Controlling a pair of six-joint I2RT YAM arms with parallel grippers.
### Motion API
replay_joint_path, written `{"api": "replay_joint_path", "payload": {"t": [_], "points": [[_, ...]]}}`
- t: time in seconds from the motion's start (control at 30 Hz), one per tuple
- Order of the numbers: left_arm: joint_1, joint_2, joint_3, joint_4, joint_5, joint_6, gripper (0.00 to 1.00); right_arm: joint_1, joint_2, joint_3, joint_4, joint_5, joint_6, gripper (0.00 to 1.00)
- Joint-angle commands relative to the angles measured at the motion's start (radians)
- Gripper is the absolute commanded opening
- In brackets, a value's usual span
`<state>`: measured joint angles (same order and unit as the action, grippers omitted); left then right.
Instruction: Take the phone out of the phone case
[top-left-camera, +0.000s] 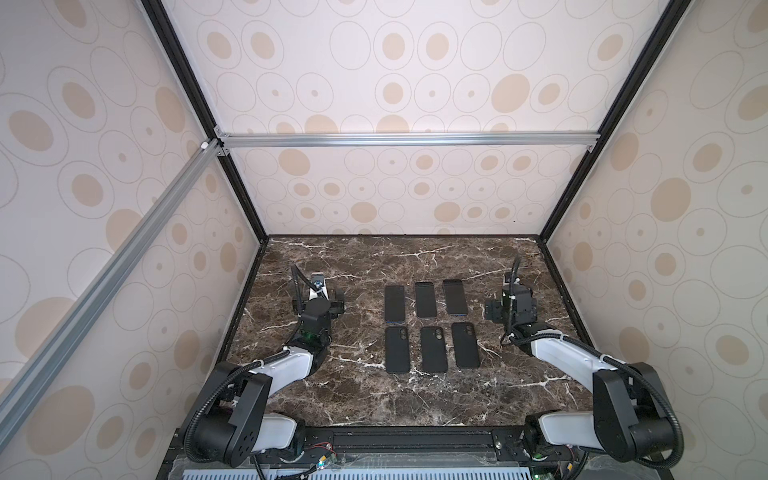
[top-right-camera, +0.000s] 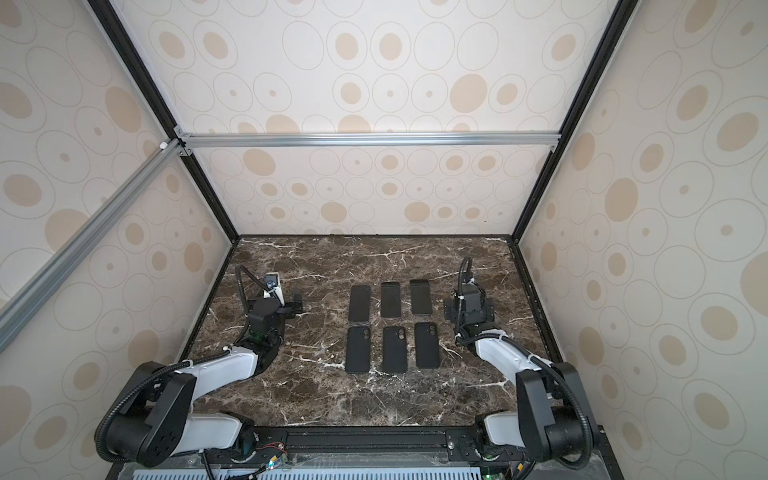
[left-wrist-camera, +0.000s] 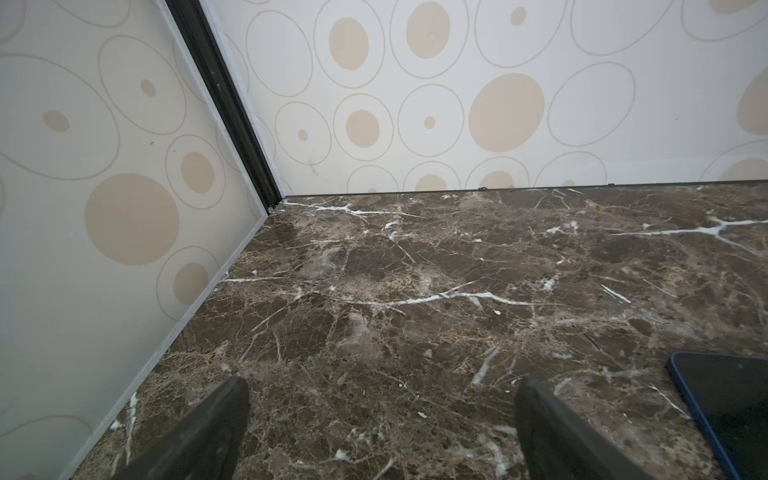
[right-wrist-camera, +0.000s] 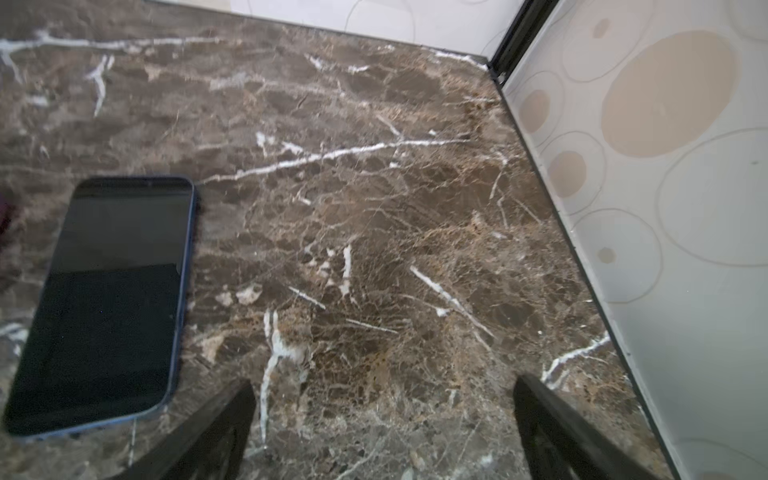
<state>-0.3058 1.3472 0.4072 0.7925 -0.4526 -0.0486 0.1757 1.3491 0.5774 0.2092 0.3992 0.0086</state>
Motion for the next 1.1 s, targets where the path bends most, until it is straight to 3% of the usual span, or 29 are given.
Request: {"api": "replay_joint_path", "payload": {"t": [0.0, 0.23, 0.37, 0.5, 0.6, 0.67, 0.73, 0.83, 1.0, 1.07], "points": [[0.042, 0.036, -0.034, 0.217, -0.015, 0.077, 0.99, -0.040, 0.022, -0.056, 0.246, -0.096, -0.058, 1.00], [0.138, 0.111, -0.085, 0.515, 0.160, 0.098, 0.99, -0.096, 0.127, -0.164, 0.556, -0.238, -0.029, 1.00], [0.197, 0.211, -0.072, 0.578, 0.280, 0.035, 0.99, -0.099, 0.201, -0.245, 0.789, -0.294, -0.053, 1.00], [0.198, 0.188, -0.086, 0.584, 0.313, 0.020, 0.99, -0.104, 0.175, -0.220, 0.693, -0.303, -0.047, 1.00], [0.198, 0.017, -0.076, 0.364, 0.322, 0.051, 0.99, -0.105, 0.184, -0.210, 0.689, -0.304, -0.048, 1.00], [0.198, -0.082, -0.094, 0.239, 0.252, 0.076, 0.99, -0.106, 0.182, -0.197, 0.659, -0.310, -0.051, 1.00], [0.201, -0.124, -0.174, 0.287, 0.180, 0.059, 0.99, -0.106, 0.184, -0.189, 0.650, -0.313, -0.053, 1.00], [0.204, -0.056, -0.255, 0.443, 0.184, 0.035, 0.99, -0.106, 0.184, -0.188, 0.646, -0.316, -0.053, 1.00], [0.223, 0.258, -0.259, 0.765, 0.206, 0.059, 0.99, -0.106, 0.185, -0.175, 0.618, -0.286, -0.037, 1.00], [0.238, 0.208, -0.206, 0.558, 0.226, 0.022, 0.99, -0.106, 0.189, -0.157, 0.591, -0.279, -0.034, 1.00]]}}
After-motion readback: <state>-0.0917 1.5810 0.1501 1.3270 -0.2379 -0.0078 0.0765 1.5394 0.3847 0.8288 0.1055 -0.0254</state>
